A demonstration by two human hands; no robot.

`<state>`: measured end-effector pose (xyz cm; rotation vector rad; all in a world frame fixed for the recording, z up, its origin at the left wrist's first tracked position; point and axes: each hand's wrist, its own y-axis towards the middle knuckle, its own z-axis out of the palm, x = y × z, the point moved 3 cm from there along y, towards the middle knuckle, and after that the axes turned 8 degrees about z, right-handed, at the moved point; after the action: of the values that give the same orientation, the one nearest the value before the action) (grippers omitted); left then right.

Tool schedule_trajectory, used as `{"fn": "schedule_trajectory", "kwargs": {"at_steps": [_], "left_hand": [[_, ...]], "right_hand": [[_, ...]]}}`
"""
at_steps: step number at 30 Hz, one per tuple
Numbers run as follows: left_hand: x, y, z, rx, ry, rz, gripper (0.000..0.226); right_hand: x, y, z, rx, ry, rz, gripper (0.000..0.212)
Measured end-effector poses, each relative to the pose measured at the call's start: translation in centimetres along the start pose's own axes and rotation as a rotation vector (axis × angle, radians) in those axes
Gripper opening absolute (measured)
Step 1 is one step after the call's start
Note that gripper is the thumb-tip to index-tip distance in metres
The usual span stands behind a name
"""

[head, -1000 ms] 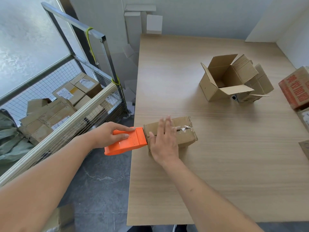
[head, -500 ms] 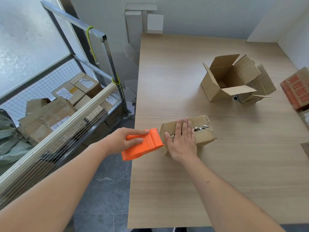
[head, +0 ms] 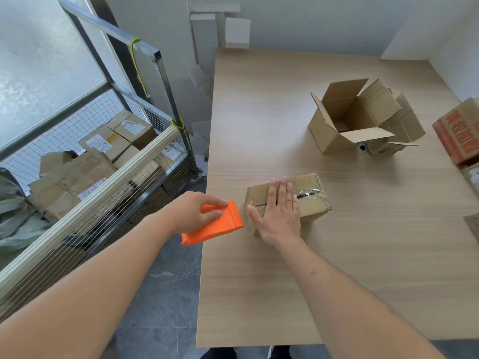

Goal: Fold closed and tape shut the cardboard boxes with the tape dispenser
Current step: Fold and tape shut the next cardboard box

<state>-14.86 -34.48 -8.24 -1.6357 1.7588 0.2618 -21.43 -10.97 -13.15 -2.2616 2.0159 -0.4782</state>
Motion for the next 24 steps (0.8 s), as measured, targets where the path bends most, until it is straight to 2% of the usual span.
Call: {"fn": "schedule_trajectory", "kwargs": {"at_steps": [5, 14, 24], "left_hand": [[-3.1, 2.4, 0.6, -0.03, 0.178, -0.016, 0.035], [-3.4, 4.9, 1.0, -0.034, 0.064, -0.166, 0.028], [-3.4, 5.8, 0.7, -0.003, 0.067, -0.182, 0.024]], "right_hand": [[0.2, -0.1, -0.1, -0.021, -0.001, 0.012, 0.099], [0.6, -0.3, -0.3, -0.049, -0.048, -0.001, 0.094], [0.3, -0.2, -0.7, -0.013, -0.052, -0.061, 0.093]]}}
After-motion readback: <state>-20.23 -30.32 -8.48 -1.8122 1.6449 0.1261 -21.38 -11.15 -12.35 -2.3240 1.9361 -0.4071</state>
